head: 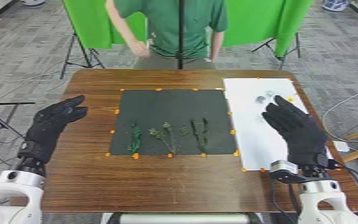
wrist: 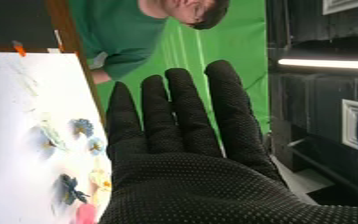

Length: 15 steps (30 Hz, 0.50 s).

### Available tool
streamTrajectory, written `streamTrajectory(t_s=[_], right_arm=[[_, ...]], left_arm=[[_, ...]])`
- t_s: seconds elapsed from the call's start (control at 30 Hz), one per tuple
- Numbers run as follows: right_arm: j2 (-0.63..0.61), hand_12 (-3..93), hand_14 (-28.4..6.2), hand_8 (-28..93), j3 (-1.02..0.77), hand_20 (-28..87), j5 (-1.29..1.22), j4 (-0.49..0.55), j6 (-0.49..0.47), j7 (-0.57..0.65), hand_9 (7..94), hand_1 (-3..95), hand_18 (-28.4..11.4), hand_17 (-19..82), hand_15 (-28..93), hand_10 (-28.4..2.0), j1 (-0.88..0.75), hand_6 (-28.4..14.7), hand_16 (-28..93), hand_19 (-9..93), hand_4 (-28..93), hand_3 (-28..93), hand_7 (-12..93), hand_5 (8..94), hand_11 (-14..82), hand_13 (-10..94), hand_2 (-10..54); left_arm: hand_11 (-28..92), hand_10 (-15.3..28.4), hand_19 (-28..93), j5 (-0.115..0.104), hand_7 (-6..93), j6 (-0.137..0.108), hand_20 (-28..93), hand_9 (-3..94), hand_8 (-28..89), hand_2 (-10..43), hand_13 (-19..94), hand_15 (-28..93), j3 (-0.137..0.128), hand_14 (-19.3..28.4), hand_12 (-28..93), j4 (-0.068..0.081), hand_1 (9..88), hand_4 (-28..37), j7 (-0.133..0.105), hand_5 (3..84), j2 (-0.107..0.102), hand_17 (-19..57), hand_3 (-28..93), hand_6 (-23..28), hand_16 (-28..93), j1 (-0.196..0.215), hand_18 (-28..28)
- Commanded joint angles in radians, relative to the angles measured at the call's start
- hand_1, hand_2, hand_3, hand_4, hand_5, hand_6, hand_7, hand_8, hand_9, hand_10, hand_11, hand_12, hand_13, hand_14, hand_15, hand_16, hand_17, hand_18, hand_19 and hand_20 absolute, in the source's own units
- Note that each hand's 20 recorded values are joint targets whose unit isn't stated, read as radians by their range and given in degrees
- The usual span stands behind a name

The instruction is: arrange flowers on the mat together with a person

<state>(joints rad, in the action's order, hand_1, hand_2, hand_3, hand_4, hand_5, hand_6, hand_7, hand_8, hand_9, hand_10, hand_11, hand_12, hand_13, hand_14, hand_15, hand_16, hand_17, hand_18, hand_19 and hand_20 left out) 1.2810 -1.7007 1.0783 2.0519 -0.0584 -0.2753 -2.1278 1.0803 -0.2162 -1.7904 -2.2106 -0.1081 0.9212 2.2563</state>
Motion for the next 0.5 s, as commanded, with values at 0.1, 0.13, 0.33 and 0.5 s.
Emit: streamTrajectory(t_s=[0.1, 0.13, 0.33, 0.5], right_arm=[[-0.084, 13.5, -13.9, -7, 0.038, 26, 0.175, 0.035, 0.184, 0.113, 41.4, 11.4, -15.0, 18, 9, -18.3, 0.088, -5.3, 11, 6, -15, 70, 7, 43.9, 4.5, 30, -6.9], [-0.106, 13.7, -14.3, -7, 0.06, 26, 0.217, 0.037, 0.247, 0.139, 42.0, 12.8, -15.1, 19, 10, -18.3, 0.107, -5.3, 11, 8, -15, 70, 7, 44.0, 4.7, 32, -7.4], [-0.203, 18.2, -15.8, -8, 0.174, 35, 0.59, 0.011, 0.506, 0.395, 52.5, 22.5, -17.3, 29, 17, -18.6, 0.249, -6.0, 18, 33, -15, 68, 10, 48.5, 8.1, 55, -9.5], [-0.255, 20.3, -13.8, -8, 0.195, 38, 0.926, 0.004, 0.418, 0.591, 61.8, 26.9, -19.7, 33, 31, -18.2, 0.306, -5.0, 23, 55, -17, 66, 13, 53.8, 15.2, 67, -9.5]], left_arm=[[16, 14.4, 2, -0.013, 9.6, -0.011, 17, 44.9, -6, -0.2, 37, 10, -0.01, 16.8, 12, 0.001, 24.8, -27.0, 0.002, 42.5, 0.01, 8.3, 68, 4.7, 1, 0.024, 10.6], [16, 14.4, 2, -0.013, 9.6, -0.012, 17, 44.9, -6, -0.2, 37, 10, -0.009, 16.8, 12, 0.001, 24.8, -26.9, 0.004, 42.5, 0.01, 8.3, 69, 4.7, 1, 0.022, 10.6], [16, 14.4, 2, -0.01, 9.6, -0.013, 17, 44.9, -6, -0.2, 37, 10, -0.002, 16.8, 12, 0.003, 24.9, -27.1, 0.003, 42.5, 0.01, 8.3, 68, 4.8, 1, 0.015, 10.6], [16, 14.3, 2, -0.011, 9.6, -0.019, 17, 44.9, -6, -0.2, 37, 10, -0.009, 16.8, 12, -0.001, 24.9, -27.1, 0.002, 42.5, 0.012, 8.3, 69, 4.8, 1, 0.025, 10.6]])
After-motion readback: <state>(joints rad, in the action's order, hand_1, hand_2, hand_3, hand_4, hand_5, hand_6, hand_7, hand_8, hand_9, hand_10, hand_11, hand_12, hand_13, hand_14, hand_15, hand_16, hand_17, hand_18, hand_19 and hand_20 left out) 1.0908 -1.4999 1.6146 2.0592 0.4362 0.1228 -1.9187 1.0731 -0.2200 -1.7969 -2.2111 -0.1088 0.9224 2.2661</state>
